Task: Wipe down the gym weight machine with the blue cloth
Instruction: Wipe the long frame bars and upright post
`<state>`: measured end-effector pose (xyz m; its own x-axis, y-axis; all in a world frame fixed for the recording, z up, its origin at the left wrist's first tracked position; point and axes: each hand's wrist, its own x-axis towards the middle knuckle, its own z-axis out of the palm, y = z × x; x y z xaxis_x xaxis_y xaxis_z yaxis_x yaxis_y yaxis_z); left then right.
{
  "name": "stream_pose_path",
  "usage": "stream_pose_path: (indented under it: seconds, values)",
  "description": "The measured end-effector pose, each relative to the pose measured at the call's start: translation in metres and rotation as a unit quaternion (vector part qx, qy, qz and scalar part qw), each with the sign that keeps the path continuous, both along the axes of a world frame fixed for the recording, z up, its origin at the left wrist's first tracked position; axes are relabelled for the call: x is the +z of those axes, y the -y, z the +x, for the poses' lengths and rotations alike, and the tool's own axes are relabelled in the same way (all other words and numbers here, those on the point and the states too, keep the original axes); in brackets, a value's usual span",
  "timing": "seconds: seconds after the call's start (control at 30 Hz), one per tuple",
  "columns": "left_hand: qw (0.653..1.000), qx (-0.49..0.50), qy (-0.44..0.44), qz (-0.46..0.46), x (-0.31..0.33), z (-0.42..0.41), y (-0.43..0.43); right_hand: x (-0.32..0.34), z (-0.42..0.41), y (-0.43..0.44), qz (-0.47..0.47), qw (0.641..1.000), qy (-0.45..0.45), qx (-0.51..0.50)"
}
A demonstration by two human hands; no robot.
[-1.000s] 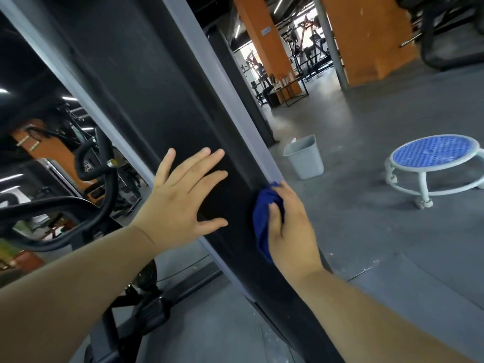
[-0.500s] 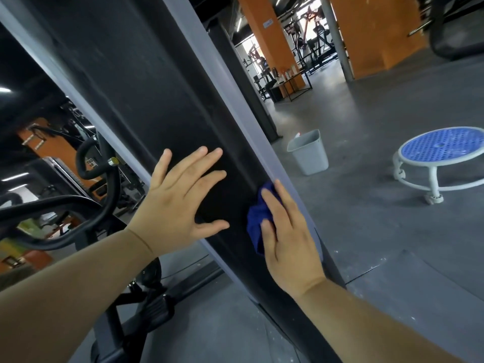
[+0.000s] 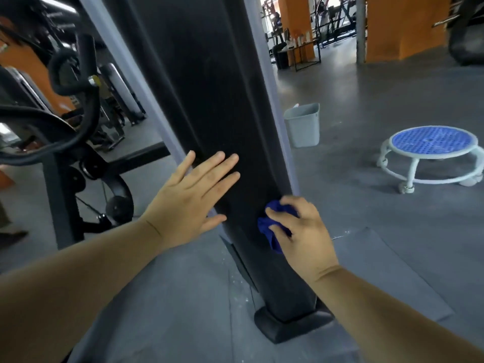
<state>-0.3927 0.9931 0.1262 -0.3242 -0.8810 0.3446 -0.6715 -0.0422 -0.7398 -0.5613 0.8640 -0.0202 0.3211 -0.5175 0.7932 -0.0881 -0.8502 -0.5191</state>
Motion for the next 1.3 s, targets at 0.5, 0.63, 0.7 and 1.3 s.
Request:
stream_pose_path:
  seconds: [0.5,0.63,0.7,1.3]
  values:
    - [0.978,0.093,-0.181,-0.036,-0.109,0.01,-0.039,-0.048,0.012,-0.01,-0.127,0.985,-0.119,0.019]
    - [0.968,0.101,-0.227,-0.027,-0.127,0.008,-0.038,-0.008,0.025,-0.021,-0.125,0.99,-0.069,0.011]
    - [0.964,0.107,-0.242,-0.026,-0.13,0.007,-0.037,0.009,0.031,-0.023,-0.13,0.99,-0.045,0.011]
    - [0.784,0.063,-0.617,0.039,-0.177,-0.061,-0.039,-0.034,-0.008,-0.045,0.275,0.941,-0.085,0.179]
